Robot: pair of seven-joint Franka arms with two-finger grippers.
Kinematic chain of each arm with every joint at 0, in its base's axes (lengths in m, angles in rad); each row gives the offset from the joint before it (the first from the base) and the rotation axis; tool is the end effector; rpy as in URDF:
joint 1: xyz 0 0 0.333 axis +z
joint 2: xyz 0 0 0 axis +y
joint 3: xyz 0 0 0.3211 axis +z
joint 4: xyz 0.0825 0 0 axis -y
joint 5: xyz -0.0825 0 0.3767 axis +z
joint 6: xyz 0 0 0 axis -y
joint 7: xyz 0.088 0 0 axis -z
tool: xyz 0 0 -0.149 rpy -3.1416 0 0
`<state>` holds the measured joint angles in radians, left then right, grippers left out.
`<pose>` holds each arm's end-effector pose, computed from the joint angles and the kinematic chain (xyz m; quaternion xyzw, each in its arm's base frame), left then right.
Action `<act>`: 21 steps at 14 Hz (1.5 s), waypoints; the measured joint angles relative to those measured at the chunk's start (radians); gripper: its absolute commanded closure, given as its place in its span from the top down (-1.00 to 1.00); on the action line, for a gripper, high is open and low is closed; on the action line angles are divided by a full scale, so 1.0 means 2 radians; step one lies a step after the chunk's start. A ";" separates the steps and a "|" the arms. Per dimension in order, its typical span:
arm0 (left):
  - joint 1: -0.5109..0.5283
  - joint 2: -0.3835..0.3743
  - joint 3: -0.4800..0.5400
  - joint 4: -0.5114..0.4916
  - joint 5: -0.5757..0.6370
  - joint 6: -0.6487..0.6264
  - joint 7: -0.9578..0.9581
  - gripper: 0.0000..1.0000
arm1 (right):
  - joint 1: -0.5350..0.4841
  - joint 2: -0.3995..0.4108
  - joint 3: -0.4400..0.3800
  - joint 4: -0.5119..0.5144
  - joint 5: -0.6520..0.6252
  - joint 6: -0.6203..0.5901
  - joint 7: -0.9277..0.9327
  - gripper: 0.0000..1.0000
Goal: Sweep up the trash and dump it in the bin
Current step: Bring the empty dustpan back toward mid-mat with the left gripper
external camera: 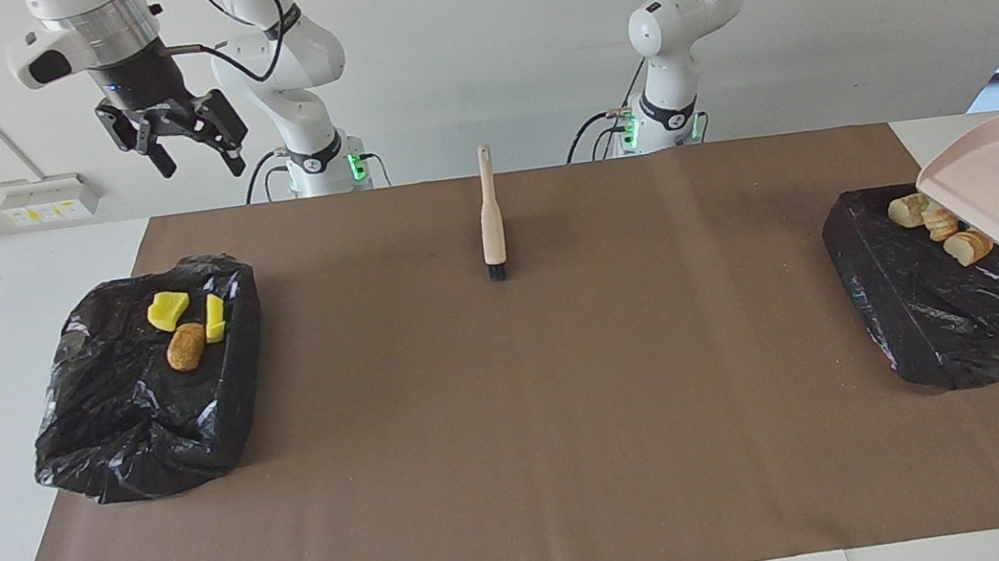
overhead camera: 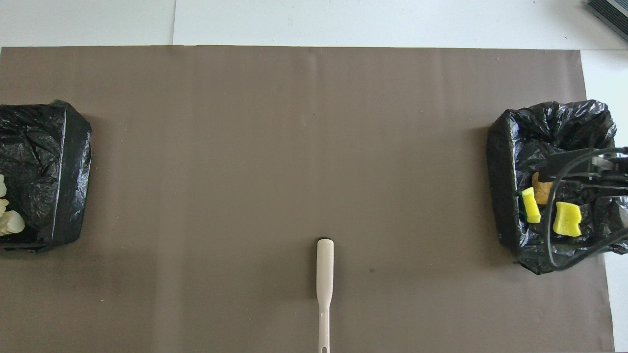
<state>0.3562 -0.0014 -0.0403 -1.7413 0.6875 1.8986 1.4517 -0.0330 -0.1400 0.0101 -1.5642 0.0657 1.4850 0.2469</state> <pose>0.5310 0.2488 0.5642 -0.7466 0.5747 0.2053 0.2649 0.4945 -0.0007 0.6560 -0.9905 0.1306 -0.0266 0.0351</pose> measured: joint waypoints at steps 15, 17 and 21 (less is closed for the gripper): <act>-0.261 0.020 -0.009 -0.001 -0.280 -0.091 -0.557 -1.00 | 0.054 -0.019 -0.008 -0.047 -0.023 -0.007 -0.018 1.00; -0.307 0.042 -0.010 0.004 -0.303 -0.084 -0.651 -1.00 | 0.053 -0.019 -0.010 -0.047 -0.024 -0.007 -0.018 1.00; -0.401 0.138 -0.011 0.073 -0.308 -0.058 -0.832 -1.00 | 0.052 -0.019 -0.016 -0.047 -0.024 0.002 -0.041 1.00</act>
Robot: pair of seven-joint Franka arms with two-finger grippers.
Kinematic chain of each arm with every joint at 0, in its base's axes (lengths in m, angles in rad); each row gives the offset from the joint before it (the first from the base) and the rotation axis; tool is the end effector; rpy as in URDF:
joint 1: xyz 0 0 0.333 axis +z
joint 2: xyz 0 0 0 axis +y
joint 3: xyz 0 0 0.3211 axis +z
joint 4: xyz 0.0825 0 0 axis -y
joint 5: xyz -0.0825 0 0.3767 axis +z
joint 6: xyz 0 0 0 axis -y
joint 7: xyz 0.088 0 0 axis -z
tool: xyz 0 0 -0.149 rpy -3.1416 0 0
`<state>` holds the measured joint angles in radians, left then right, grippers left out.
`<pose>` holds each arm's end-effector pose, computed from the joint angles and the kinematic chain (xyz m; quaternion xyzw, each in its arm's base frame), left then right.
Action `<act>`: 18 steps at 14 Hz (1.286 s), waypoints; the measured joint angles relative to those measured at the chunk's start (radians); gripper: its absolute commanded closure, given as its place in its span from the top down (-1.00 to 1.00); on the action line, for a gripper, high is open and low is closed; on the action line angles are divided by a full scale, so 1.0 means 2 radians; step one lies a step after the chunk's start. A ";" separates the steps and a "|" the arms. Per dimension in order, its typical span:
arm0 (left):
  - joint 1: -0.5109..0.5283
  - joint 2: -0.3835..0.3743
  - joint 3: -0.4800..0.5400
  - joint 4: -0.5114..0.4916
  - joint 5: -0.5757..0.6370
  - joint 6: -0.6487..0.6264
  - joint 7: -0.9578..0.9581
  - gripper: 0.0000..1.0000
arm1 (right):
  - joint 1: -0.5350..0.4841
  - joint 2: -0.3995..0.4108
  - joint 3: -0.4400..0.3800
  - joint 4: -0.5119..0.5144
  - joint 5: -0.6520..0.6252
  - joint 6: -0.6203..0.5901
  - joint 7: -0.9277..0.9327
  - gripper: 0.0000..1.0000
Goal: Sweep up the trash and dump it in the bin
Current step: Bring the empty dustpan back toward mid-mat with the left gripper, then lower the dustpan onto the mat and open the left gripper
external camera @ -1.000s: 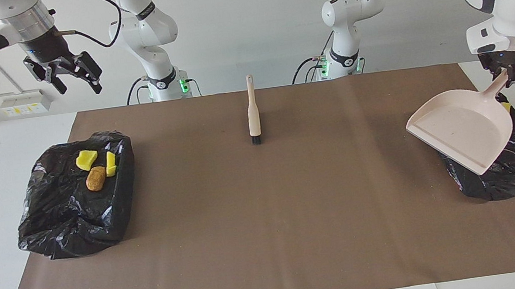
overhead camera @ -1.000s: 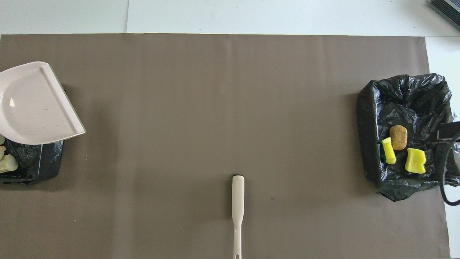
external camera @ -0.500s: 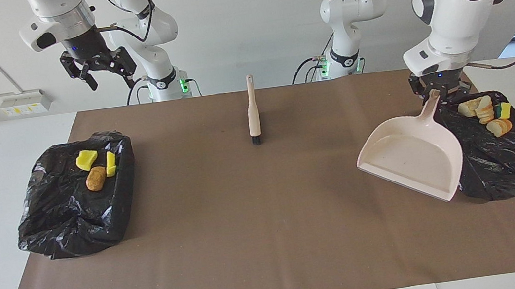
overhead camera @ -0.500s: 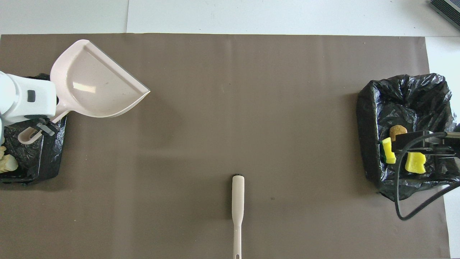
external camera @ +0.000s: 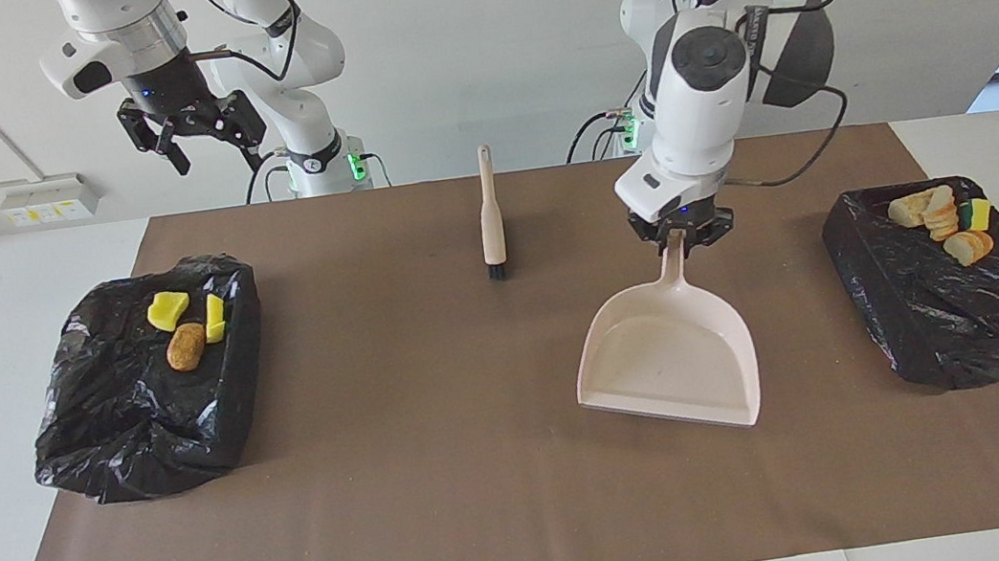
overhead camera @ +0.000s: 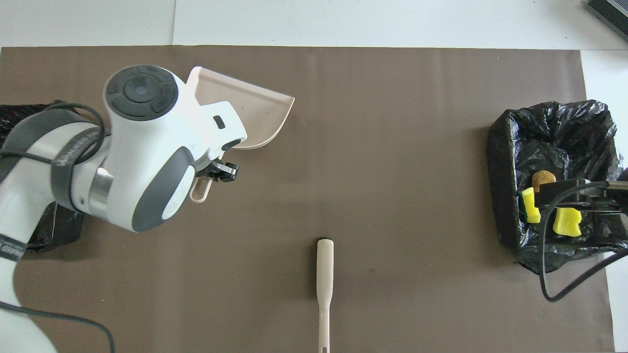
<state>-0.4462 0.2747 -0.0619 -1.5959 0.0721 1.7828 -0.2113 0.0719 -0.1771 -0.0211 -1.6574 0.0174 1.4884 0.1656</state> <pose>0.5523 -0.2935 0.4316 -0.9865 0.1559 0.0315 0.0401 0.4808 0.0262 0.6315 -0.9983 0.0565 -0.0029 0.0109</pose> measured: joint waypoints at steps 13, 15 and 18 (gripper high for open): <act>-0.092 0.153 0.002 0.094 -0.047 0.093 -0.172 -1.00 | 0.007 0.016 -0.029 0.007 0.001 -0.001 -0.019 1.00; -0.098 0.153 0.002 0.094 -0.047 0.094 -0.173 -0.82 | 0.007 0.016 -0.029 0.007 0.001 -0.003 -0.019 1.00; -0.099 0.153 0.002 0.093 -0.047 0.106 -0.172 -0.15 | 0.007 0.015 -0.027 0.007 0.001 -0.017 -0.019 1.00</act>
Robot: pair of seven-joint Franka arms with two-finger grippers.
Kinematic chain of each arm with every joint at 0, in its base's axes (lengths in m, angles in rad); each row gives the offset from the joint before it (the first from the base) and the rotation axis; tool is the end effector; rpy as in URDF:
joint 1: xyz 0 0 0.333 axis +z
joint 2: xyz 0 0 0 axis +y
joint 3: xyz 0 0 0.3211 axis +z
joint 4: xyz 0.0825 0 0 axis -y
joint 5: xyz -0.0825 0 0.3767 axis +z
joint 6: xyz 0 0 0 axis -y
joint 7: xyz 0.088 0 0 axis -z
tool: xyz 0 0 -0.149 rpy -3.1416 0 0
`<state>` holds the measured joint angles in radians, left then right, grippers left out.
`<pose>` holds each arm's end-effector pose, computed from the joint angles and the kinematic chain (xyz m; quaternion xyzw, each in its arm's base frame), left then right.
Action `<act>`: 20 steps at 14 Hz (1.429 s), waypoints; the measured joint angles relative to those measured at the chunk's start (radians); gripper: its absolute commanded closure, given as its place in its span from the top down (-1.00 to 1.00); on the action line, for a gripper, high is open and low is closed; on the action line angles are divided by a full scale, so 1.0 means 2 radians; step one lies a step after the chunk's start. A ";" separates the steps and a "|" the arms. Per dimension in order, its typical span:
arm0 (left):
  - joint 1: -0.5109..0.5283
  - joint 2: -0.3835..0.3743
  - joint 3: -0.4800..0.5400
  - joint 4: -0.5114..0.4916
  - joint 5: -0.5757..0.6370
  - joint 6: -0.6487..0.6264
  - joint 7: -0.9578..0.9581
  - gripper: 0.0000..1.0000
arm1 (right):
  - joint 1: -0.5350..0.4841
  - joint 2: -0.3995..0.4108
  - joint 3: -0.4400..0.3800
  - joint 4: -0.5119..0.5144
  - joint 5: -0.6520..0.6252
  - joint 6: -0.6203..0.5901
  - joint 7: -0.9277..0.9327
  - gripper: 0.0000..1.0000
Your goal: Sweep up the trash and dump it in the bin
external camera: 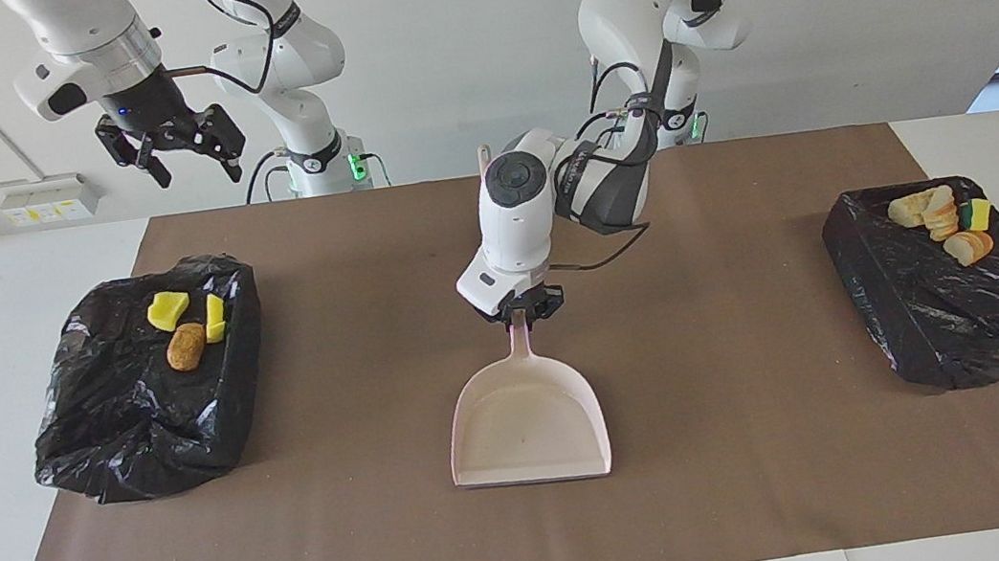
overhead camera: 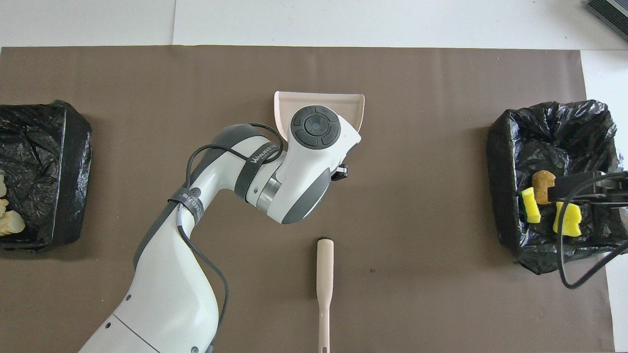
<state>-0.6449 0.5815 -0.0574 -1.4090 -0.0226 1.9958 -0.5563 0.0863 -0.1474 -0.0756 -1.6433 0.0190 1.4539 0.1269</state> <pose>0.5461 -0.4564 0.3299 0.9976 -0.0635 -0.0128 0.0229 0.4857 0.0054 0.6205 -0.9981 0.0566 0.0222 0.0135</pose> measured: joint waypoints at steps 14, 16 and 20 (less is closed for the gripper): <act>0.092 -0.130 0.024 -0.046 0.000 -0.003 0.128 1.00 | 0.000 0.000 0.000 0.001 0.000 0.000 0.000 1.00; 0.116 -0.157 0.024 -0.050 0.000 -0.031 0.151 1.00 | -0.001 0.000 -0.002 0.001 0.000 0.000 0.000 1.00; 0.152 -0.197 0.033 -0.043 0.002 -0.092 0.199 1.00 | -0.001 0.000 -0.002 0.001 0.000 0.000 0.000 1.00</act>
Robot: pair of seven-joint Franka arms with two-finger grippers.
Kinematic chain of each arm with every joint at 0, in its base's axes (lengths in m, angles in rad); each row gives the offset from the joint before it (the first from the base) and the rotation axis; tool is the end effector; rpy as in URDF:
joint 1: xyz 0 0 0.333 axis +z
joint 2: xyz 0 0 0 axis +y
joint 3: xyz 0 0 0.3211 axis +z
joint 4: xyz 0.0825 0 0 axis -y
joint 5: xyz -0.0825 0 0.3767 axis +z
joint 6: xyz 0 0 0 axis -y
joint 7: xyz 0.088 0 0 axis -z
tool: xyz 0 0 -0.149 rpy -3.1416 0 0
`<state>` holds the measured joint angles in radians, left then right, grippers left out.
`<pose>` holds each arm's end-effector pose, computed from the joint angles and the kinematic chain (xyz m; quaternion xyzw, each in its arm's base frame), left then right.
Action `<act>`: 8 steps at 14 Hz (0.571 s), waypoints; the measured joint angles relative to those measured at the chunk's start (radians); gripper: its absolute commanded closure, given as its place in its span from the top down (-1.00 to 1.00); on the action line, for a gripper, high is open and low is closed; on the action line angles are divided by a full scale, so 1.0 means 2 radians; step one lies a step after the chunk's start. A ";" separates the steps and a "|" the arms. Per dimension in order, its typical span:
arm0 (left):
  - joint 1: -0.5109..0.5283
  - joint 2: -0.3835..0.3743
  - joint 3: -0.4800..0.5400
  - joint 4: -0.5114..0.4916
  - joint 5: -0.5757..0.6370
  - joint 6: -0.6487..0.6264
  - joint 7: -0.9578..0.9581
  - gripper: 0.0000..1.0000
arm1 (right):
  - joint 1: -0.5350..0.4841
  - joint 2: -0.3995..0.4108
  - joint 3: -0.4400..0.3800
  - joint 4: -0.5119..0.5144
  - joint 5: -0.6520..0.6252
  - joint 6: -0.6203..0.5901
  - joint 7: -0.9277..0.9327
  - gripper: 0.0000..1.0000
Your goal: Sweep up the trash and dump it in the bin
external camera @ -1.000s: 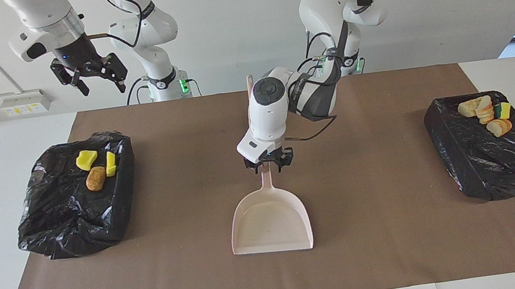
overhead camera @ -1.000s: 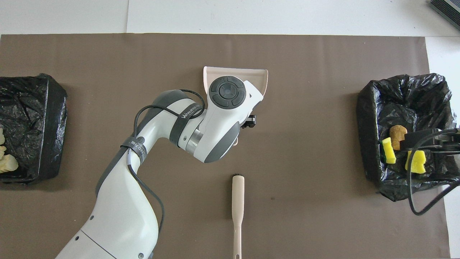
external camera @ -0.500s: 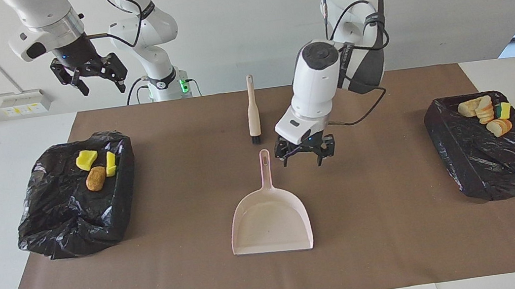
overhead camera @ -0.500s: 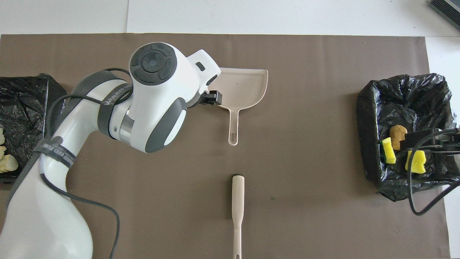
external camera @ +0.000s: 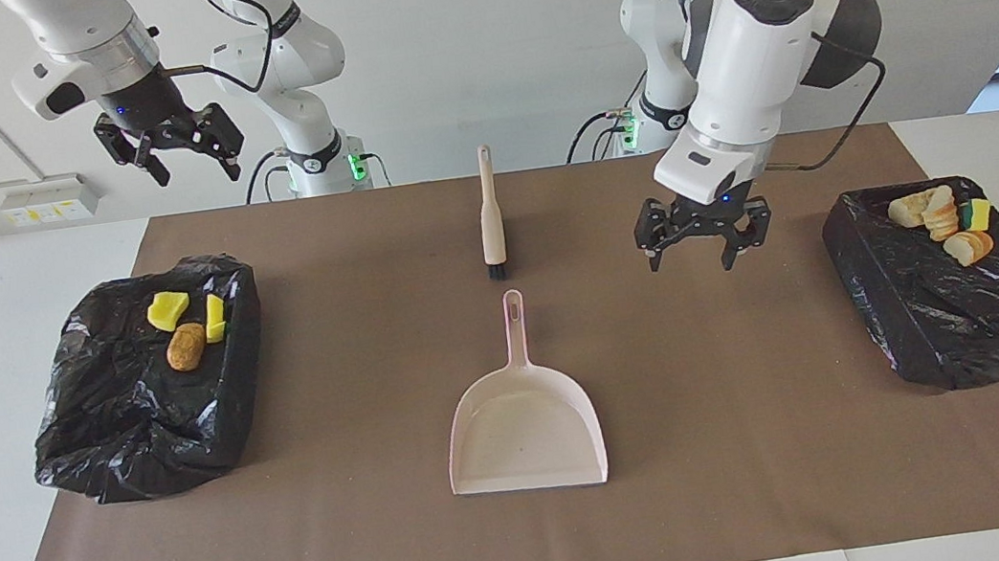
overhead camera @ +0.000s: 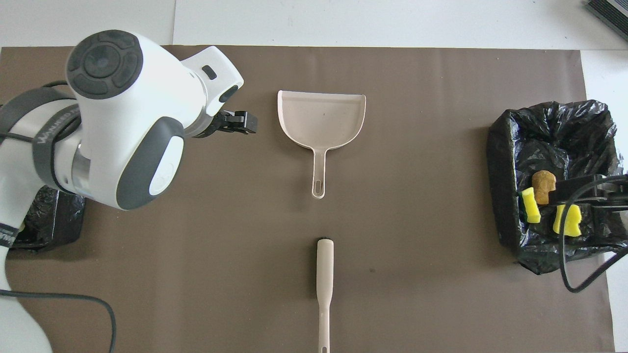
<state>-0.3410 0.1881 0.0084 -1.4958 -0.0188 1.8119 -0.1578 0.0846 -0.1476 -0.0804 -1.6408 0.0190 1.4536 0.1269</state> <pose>0.5955 -0.2086 0.5359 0.9942 -0.0856 0.0600 0.0237 0.4857 0.0021 0.6216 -0.9979 0.0598 0.0210 0.0140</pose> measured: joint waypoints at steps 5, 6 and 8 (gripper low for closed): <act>0.028 -0.044 0.024 0.061 0.000 -0.139 0.062 1.00 | 0.000 0.000 0.000 0.000 0.000 0.000 0.000 1.00; 0.034 -0.052 0.025 0.074 0.000 -0.163 0.068 1.00 | 0.000 0.000 0.000 0.000 0.000 0.000 0.000 1.00; 0.045 -0.069 0.025 0.087 0.000 -0.191 0.076 1.00 | 0.000 0.000 0.000 0.000 0.000 0.000 0.000 1.00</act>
<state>-0.2510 0.0506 0.0584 -1.3210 -0.0179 1.4294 -0.0057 0.0846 -0.1476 -0.0804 -1.6399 0.0190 1.4536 0.1269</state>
